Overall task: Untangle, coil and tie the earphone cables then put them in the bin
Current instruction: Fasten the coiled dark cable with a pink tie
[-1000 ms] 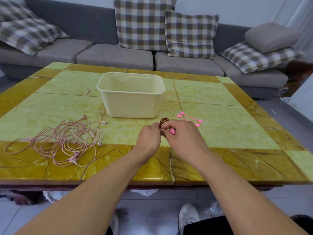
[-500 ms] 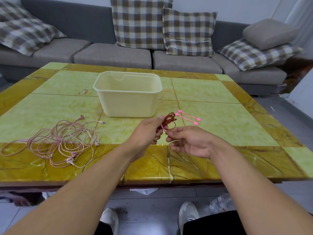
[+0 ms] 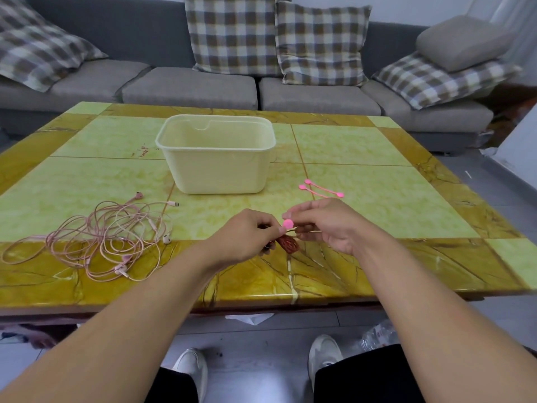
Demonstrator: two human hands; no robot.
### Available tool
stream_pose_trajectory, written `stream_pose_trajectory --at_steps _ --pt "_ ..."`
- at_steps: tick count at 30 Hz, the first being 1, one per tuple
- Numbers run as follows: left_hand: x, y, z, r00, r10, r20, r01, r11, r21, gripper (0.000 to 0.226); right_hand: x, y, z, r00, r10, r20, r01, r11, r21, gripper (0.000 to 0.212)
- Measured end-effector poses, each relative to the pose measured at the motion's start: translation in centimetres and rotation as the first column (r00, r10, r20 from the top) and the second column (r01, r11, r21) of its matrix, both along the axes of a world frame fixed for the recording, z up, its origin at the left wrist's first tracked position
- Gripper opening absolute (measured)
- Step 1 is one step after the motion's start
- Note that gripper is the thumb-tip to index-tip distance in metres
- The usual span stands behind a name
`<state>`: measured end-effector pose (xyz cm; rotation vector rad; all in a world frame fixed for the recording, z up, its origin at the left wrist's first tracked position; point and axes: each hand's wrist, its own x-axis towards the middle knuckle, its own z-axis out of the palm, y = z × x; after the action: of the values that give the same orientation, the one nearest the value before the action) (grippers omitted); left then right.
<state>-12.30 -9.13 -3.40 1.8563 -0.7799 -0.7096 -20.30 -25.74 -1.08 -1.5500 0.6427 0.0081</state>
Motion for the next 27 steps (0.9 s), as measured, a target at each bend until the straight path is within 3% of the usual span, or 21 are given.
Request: stream_pose_trajectory --at_steps 5,9,14,16,19,22,25,27 --pt "-0.1 -0.4 -0.4 0.977 0.18 -0.113 -0.189 0.979 -0.081 0.024 0.4 1.4 0.3 0.99 -0.066 0.122 0.09 0.975 -0.203 0.019" --pt "0.0 -0.8 -0.4 0.918 0.283 -0.277 -0.332 0.931 -0.15 0.022 0.4 1.9 0.8 0.976 -0.122 0.181 0.16 0.964 -0.213 0.02" --pt "-0.4 -1.5 -0.5 0.861 0.39 -0.325 -0.466 0.862 -0.2 0.014 0.3 2.1 0.9 0.964 -0.142 0.226 0.194 0.954 -0.229 0.019" --pt "-0.6 -1.7 -0.6 0.842 0.426 -0.331 -0.507 0.835 -0.216 0.014 0.3 2.4 0.9 0.958 -0.112 0.263 0.193 0.932 -0.307 0.017" --pt "-0.8 -1.9 -0.5 0.787 0.462 -0.409 -0.582 0.775 -0.244 0.012 0.4 3.0 0.8 0.96 0.011 0.279 0.153 0.815 -0.558 0.012" --pt "-1.1 -2.3 -0.3 0.657 0.455 -0.602 -0.693 0.678 -0.245 0.012 0.6 3.7 0.6 0.949 0.108 0.297 0.171 0.614 -0.771 0.015" --pt "-1.1 -2.6 0.1 0.528 0.373 -0.763 -0.768 0.593 -0.241 0.018 0.9 4.5 0.1 0.911 0.204 0.358 0.258 0.394 -0.882 0.008" --pt "-0.9 -2.6 0.5 0.452 0.299 -0.841 -0.803 0.547 -0.237 0.022 1.0 5.2 -0.1 0.911 0.213 0.353 0.28 0.31 -0.909 0.007"
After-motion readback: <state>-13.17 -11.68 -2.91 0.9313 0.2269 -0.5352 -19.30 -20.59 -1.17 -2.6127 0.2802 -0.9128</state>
